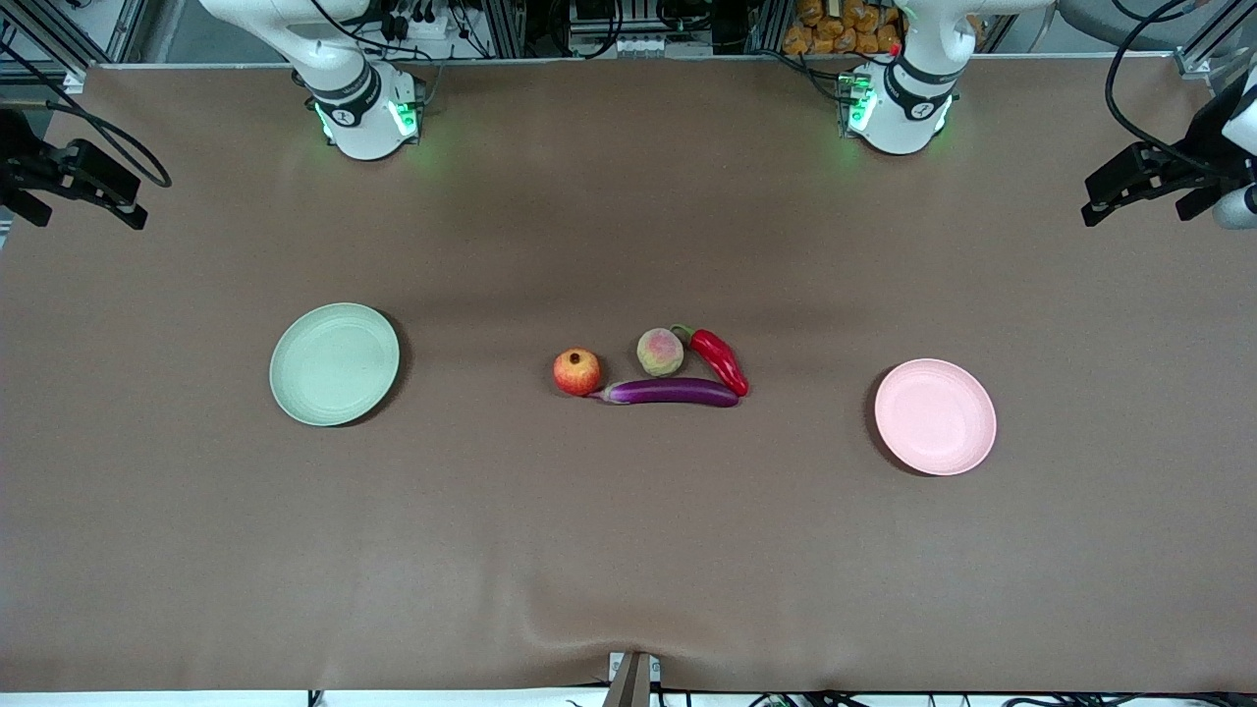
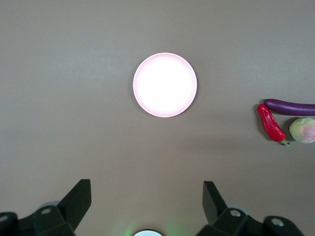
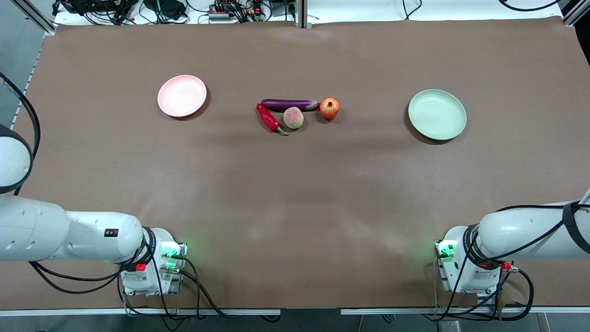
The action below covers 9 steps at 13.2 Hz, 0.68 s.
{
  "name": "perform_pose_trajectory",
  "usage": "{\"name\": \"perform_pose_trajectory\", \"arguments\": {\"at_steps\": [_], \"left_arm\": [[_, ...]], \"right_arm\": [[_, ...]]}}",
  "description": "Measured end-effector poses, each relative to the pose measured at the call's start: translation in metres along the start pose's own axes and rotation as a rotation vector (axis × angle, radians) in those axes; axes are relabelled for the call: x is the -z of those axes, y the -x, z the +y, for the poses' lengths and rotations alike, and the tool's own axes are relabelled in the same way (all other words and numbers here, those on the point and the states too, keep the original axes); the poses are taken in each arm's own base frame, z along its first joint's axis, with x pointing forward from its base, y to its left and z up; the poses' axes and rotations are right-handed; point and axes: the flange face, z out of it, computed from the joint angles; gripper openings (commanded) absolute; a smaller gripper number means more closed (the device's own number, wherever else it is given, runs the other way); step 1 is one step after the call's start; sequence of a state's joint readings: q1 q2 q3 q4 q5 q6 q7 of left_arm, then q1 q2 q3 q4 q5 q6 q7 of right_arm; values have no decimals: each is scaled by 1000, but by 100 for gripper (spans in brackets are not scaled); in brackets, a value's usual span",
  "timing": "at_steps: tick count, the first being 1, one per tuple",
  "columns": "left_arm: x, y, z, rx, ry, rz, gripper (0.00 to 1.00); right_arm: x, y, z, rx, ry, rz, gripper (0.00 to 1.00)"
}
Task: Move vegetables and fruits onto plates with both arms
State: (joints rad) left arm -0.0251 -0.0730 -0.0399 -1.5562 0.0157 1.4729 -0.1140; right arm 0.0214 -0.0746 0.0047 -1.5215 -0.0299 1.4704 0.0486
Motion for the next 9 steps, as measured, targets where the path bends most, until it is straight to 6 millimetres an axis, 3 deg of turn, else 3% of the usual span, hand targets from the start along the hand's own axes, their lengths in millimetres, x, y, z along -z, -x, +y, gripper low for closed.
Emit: {"name": "perform_pose_trajectory", "arguments": {"at_steps": [9], "left_arm": [[8, 0, -16, 30, 1, 6, 100]], "right_arm": [[0, -2, 2, 46, 0, -3, 100]]}}
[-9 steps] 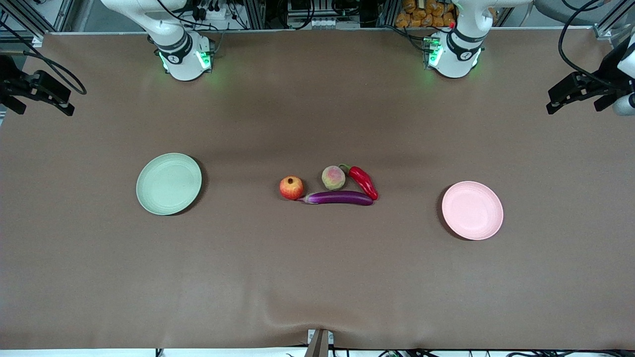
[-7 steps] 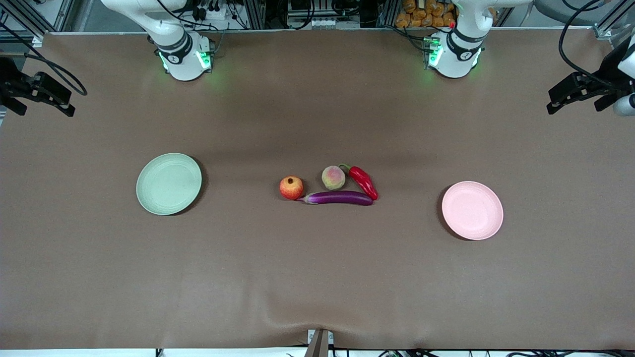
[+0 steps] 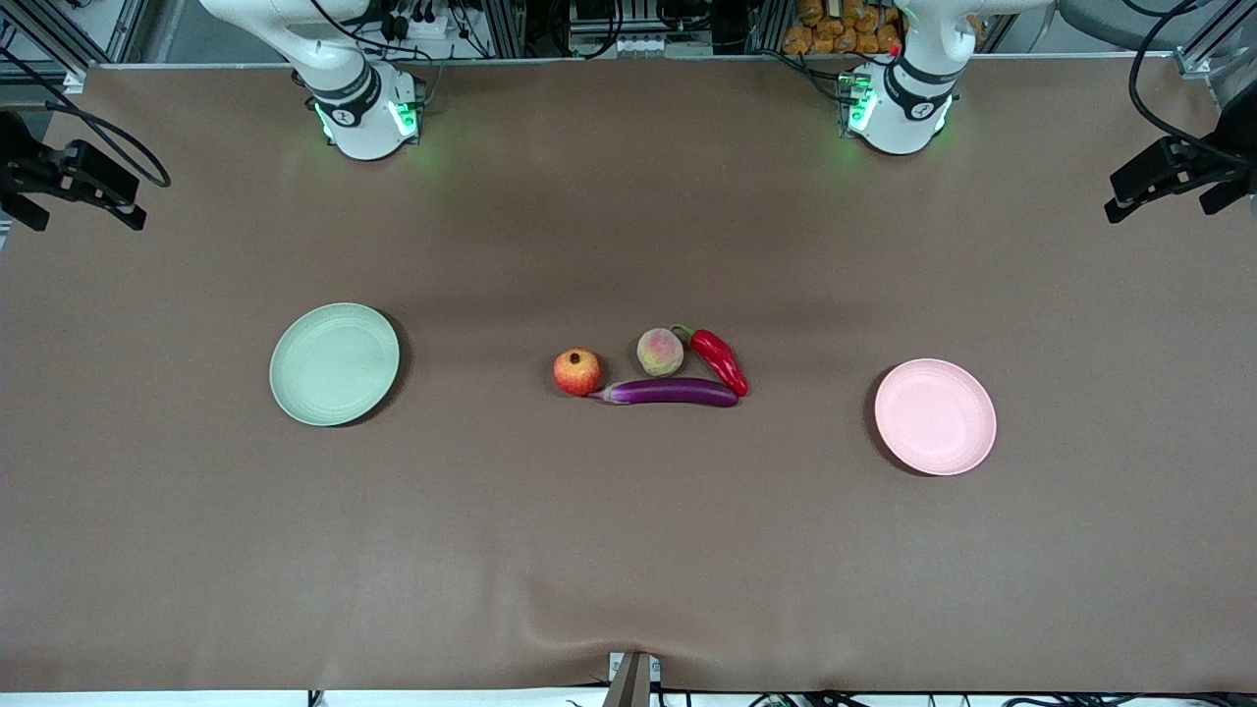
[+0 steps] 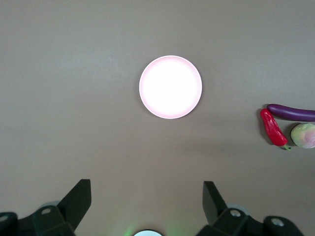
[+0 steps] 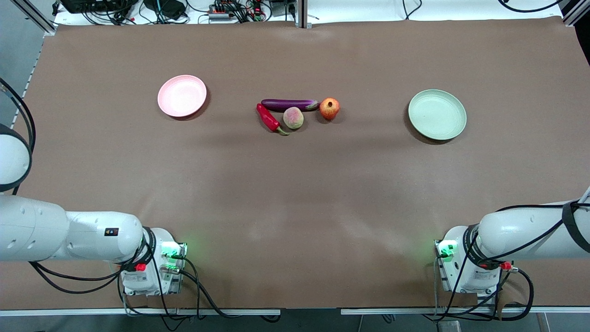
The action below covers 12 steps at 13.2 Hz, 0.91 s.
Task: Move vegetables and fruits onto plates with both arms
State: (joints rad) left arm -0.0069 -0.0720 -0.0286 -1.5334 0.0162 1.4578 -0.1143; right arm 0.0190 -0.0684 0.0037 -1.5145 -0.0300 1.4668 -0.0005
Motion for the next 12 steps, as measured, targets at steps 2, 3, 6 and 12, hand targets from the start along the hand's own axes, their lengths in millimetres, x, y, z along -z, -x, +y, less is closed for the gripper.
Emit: {"name": "perform_pose_trajectory", "arguments": {"at_steps": [2, 3, 6, 12], "left_arm": [[-2, -1, 0, -1, -1, -8, 100], [-3, -1, 0, -6, -1, -11, 100], [-7, -3, -1, -33, -2, -21, 100], [-16, -4, -8, -24, -3, -43, 100]], "right_arm": [[-1, 0, 0, 0, 0, -4, 100], [-1, 0, 0, 0, 0, -5, 100], [-2, 0, 4, -7, 0, -8, 100], [-2, 0, 5, -9, 0, -11, 100]]}}
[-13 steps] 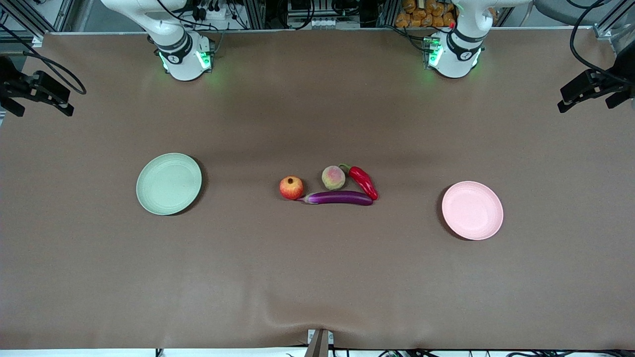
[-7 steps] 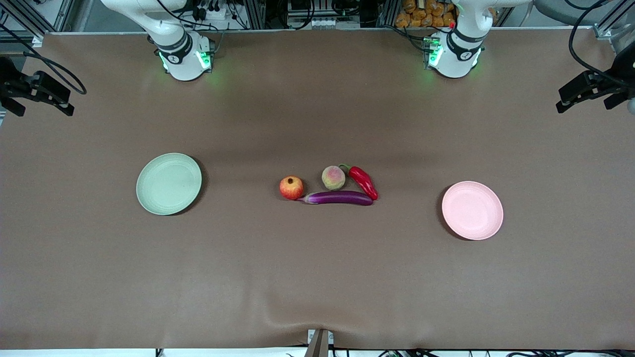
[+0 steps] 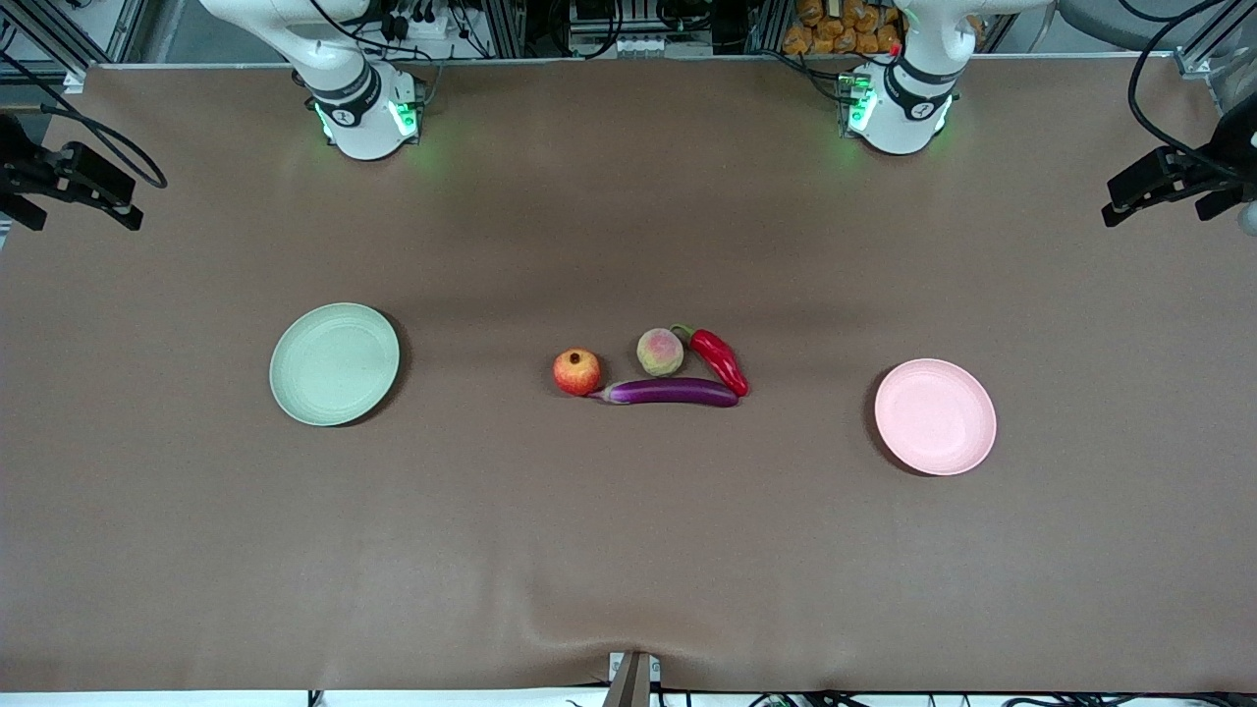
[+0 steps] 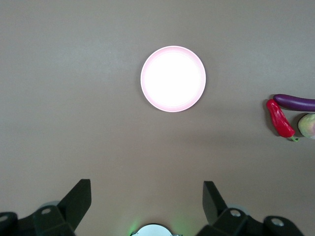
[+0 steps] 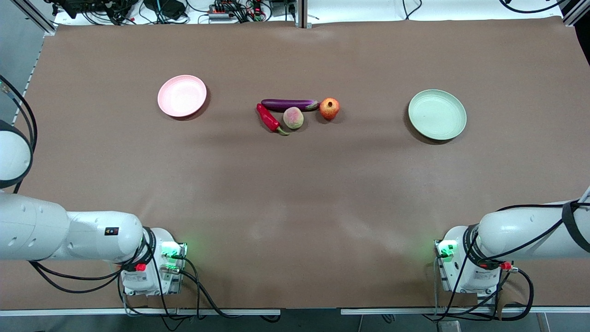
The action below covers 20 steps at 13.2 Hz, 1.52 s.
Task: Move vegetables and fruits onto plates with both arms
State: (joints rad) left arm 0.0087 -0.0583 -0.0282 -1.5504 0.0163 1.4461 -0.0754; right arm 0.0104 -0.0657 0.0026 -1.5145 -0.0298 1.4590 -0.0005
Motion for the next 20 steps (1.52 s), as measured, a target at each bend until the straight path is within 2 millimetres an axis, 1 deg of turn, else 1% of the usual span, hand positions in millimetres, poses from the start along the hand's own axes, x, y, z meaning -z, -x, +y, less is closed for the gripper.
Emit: {"name": "perform_pose_trajectory", "arguments": {"at_steps": [6, 9, 11, 12, 14, 18, 20], "left_arm": [[-16, -2, -7, 15, -1, -40, 100], [-27, -6, -3, 21, -4, -62, 100], [-41, -9, 7, 58, -9, -90, 100], [-51, -11, 17, 73, -14, -112, 100], [-76, -19, 45, 86, -27, -150, 100], [-125, -38, 114, 162, -39, -170, 100], [-155, -42, 153, 235, -40, -169, 100]], "right_arm": [[-1, 0, 0, 0, 0, -5, 100], [-1, 0, 0, 0, 0, -5, 100], [-1, 0, 0, 0, 0, -6, 100], [-1, 0, 0, 0, 0, -6, 100], [-1, 0, 0, 0, 0, -7, 100], [-2, 1, 0, 0, 0, -14, 100], [-2, 1, 0, 0, 0, -16, 100]]}}
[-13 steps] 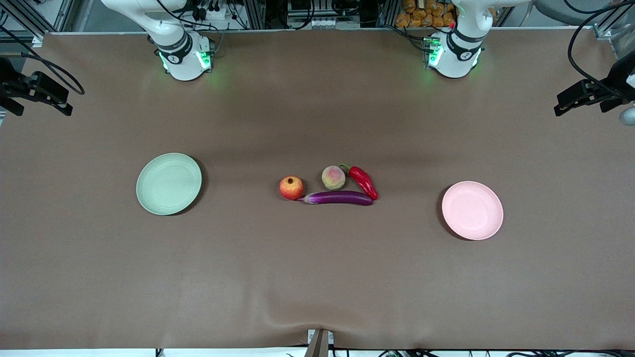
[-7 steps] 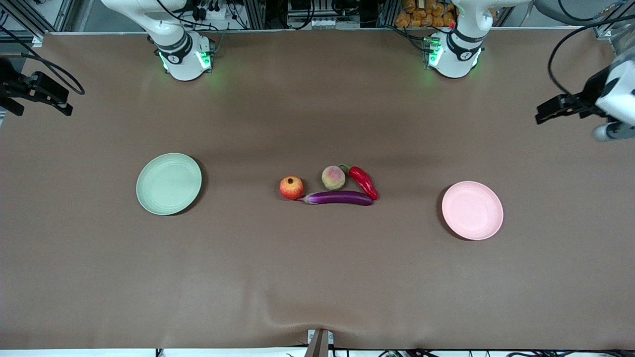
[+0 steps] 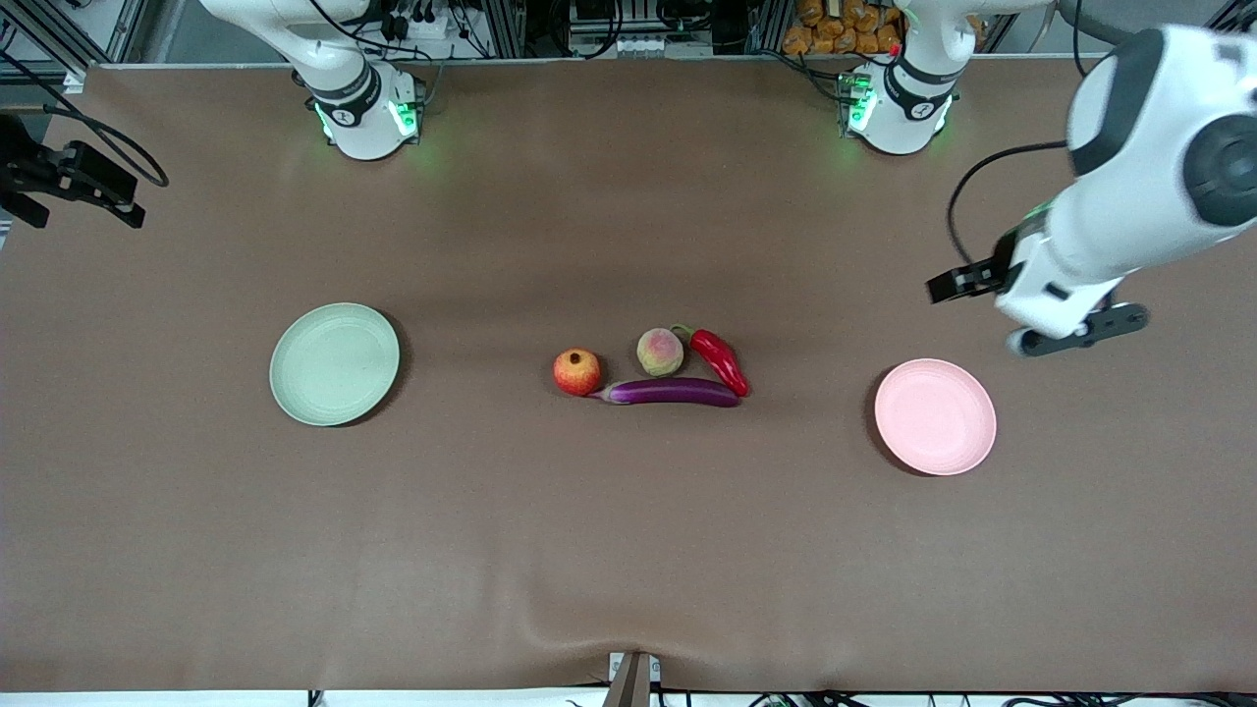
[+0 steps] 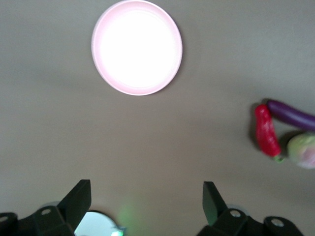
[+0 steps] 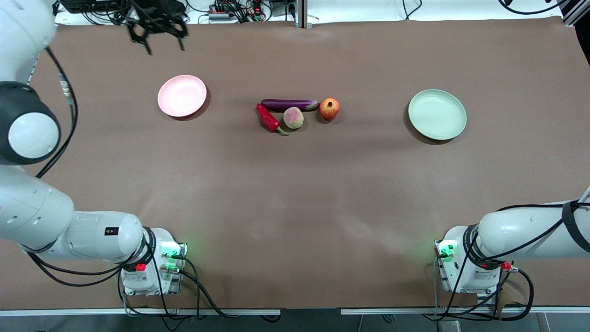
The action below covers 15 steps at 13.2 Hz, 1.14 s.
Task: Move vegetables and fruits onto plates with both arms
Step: 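Reach the left gripper down and grasp the eggplant and chili together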
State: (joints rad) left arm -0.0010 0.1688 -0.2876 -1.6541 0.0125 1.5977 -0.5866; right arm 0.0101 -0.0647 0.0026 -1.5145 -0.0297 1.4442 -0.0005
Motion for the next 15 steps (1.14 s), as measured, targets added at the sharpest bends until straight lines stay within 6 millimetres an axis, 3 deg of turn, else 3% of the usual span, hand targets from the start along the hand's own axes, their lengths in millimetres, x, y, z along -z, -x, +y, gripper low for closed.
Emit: {"name": "perform_pose_trajectory", "arguments": {"at_steps": [8, 11, 15], "left_arm": [[-118, 35, 122, 304, 27, 9, 100], [-161, 37, 161, 483, 80, 9, 100], [-202, 34, 200, 698, 172, 2, 100]], "right_arm": [[-1, 2, 0, 3, 0, -15, 100], [-2, 2, 0, 3, 0, -16, 100], [-2, 2, 0, 3, 0, -17, 100]]}}
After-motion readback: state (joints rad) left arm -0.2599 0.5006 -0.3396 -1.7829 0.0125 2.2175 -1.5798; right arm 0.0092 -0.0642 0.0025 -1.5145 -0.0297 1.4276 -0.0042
